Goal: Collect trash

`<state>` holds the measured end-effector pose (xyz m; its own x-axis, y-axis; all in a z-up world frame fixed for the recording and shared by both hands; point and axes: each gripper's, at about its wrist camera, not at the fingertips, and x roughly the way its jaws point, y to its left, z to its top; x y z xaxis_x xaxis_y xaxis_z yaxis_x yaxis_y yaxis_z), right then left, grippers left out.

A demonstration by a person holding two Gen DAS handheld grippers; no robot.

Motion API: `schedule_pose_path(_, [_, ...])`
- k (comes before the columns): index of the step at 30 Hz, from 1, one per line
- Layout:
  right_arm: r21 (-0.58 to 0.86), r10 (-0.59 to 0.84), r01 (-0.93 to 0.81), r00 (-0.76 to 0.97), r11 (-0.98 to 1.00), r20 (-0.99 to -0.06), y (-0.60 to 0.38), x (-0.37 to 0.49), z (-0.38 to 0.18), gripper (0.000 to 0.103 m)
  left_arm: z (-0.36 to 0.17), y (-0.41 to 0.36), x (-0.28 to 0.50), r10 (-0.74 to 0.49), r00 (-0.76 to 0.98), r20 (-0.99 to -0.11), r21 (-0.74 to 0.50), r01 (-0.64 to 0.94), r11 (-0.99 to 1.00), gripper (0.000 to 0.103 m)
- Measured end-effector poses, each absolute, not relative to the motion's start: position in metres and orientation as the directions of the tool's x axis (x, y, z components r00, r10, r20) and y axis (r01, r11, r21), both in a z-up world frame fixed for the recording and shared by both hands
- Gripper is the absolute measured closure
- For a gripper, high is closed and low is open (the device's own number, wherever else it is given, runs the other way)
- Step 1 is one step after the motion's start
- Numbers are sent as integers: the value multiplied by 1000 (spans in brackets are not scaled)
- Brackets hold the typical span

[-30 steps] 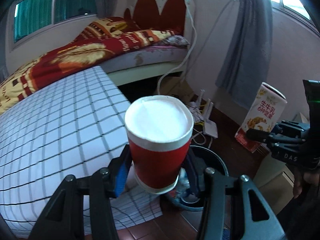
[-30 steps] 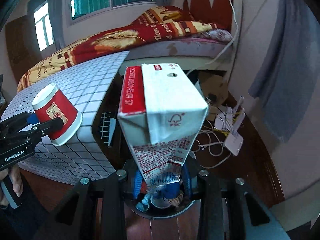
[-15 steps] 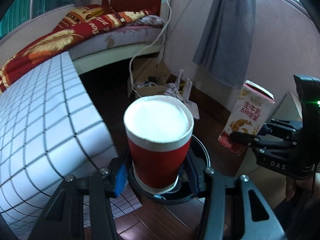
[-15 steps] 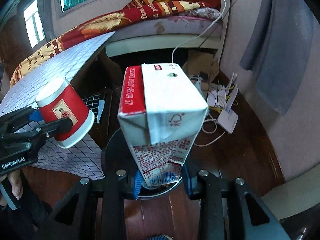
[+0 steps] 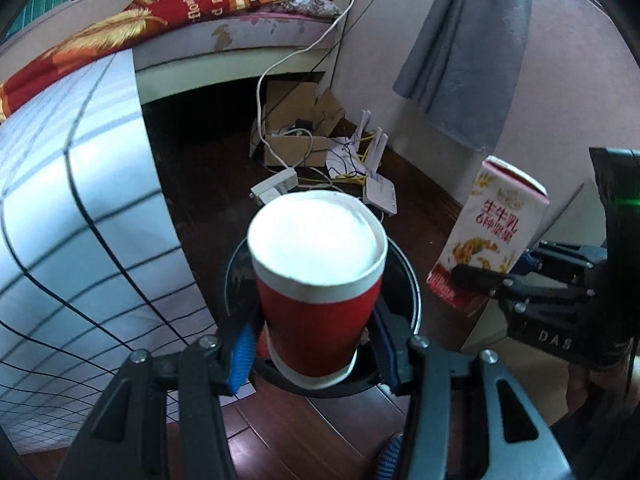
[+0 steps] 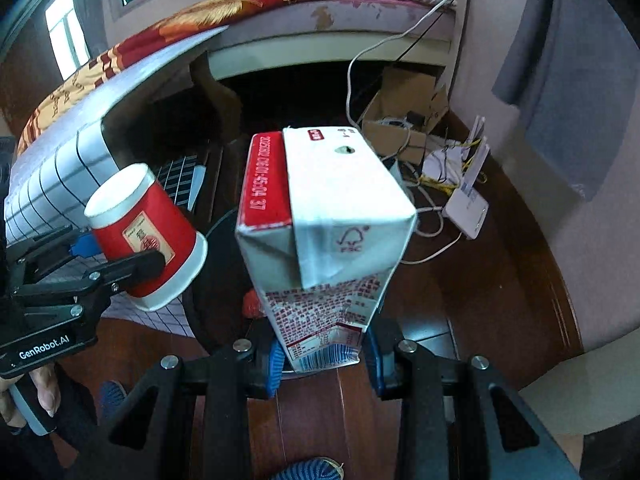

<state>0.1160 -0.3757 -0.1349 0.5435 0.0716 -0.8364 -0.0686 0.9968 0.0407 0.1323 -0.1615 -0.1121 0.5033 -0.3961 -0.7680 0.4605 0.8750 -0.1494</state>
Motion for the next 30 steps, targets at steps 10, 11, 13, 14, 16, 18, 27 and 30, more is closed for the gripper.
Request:
schedule_pose_path(10, [42, 112, -160, 459, 986, -881, -361, 142, -184, 67, -144, -160, 153, -369, 468, -803, -166, 419, 893, 51])
schedule_pose_path(11, [38, 114, -171, 455, 984, -883, -358, 144, -186, 67, -147, -160, 155, -367, 466, -805, -169, 414, 895, 50])
schedule_pose_path(13, [41, 129, -203, 444, 978, -886, -355, 150, -193, 66, -154, -157, 158, -383, 449, -807, -202, 400, 894, 43])
schedule_pose_path(14, [28, 122, -215, 439, 976, -890, -352, 152, -196, 59, -156, -155, 159, -391, 448, -804, -217, 390, 895, 41])
schedule_pose_path(16, [-50, 40, -192, 437, 980, -899, -354, 157, -206, 0, -166, -154, 162, -365, 445, -818, -211, 358, 910, 17])
schedule_pose_path(18, [-45, 37, -175, 442, 984, -896, -362, 158, -208, 0, -172, -151, 160, -349, 442, -826, -201, 347, 916, 16])
schedule_pose_path(27, [-68, -25, -82, 446, 994, -895, -382, 153, -206, 0, -179, -137, 149, -260, 474, -841, -117, 311, 943, 6])
schedule_pose_path(30, [-68, -23, -85, 452, 994, -892, -377, 151, -203, 0, -172, -135, 146, -251, 490, -835, -99, 314, 944, 6])
